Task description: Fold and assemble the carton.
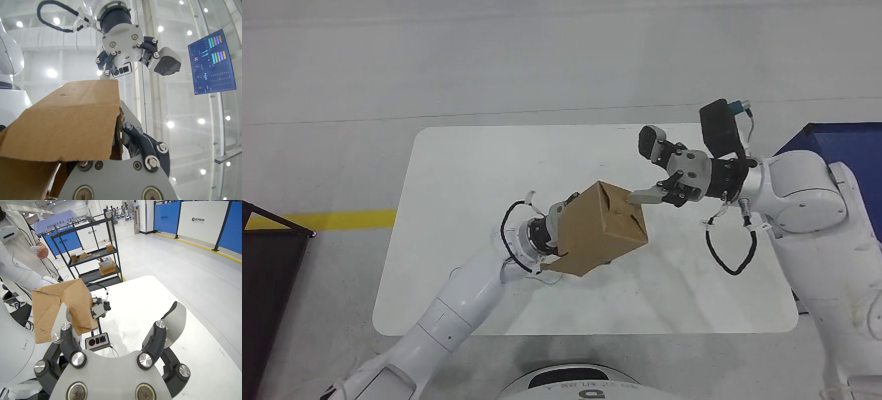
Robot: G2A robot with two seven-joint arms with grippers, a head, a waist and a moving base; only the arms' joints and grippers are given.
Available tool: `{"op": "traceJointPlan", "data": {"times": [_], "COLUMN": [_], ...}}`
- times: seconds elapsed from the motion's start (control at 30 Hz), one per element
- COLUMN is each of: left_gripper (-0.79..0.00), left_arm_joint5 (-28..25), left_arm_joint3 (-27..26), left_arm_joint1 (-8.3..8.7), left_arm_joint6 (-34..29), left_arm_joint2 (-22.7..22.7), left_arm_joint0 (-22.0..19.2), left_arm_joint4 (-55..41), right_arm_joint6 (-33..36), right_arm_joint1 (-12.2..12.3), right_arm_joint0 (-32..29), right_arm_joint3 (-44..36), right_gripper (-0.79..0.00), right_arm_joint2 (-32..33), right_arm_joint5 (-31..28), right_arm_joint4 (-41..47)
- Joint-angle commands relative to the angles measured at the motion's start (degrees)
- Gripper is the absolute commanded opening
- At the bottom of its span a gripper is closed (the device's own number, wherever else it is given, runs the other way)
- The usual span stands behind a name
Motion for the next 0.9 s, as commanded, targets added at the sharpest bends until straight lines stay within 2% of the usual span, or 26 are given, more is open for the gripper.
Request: {"op": "traceJointPlan", "data": {"times": [0.0, 0.17, 0.33, 0.47, 0.6, 0.67, 0.73, 0.8, 0.87], "left_gripper": [-0.785, -0.785, -0.785, -0.785, -0.785, -0.785, -0.785, -0.785, -0.785], "left_arm_joint5": [-0.14, -0.69, -1.26, -0.26, 4.42, 6.06, 6.77, 6.24, 3.11], "left_arm_joint3": [0.26, 0.3, 0.12, -0.84, -4.01, -6.06, -8.15, -9.51, -10.2], "left_arm_joint1": [-0.05, 0.23, 1.4, 3.54, 5.87, 6.77, 7.59, 8.39, 9.18], "left_arm_joint6": [-0.24, -0.69, 2.73, 10.21, 15.33, 14.9, 13.49, 9.45, 4.41], "left_arm_joint2": [-0.33, -2.29, -6.23, -11.16, -13.72, -13.18, -10.82, -6.84, -2.14], "left_arm_joint0": [-0.22, -0.45, -0.89, -3.88, -7.73, -9.9, -12.48, -15.43, -18.77], "left_arm_joint4": [1.31, 4.8, 11.91, 27.6, 45.95, 54.07, 63.4, 72.95, 83.24], "right_arm_joint6": [0.3, 1.62, -4.02, -9.08, -11.06, -12.39, -13.55, -14.42, -15.55], "right_arm_joint1": [0.08, 0.22, 0.44, 0.78, 1.11, 1.17, 1.17, 1.16, 1.09], "right_arm_joint0": [0.15, 0.92, -0.22, -4.65, -9.99, -12.75, -15.58, -18.27, -20.98], "right_arm_joint3": [-0.14, -0.52, -0.18, -0.97, -2.53, -3.5, -4.45, -5.4, -6.17], "right_gripper": [0.0, 0.0, 0.0, 0.0, 0.0, 0.0, 0.0, 0.0, 0.0], "right_arm_joint2": [-0.11, -1.27, 2.94, 8.75, 13.66, 15.86, 17.71, 19.32, 20.84], "right_arm_joint5": [0.47, 1.16, 1.93, 1.54, 1.78, 1.82, 1.98, 2.07, 2.11], "right_arm_joint4": [-0.64, -1.12, -1.89, -2.55, -3.34, -3.39, -3.54, -3.79, -3.78]}}
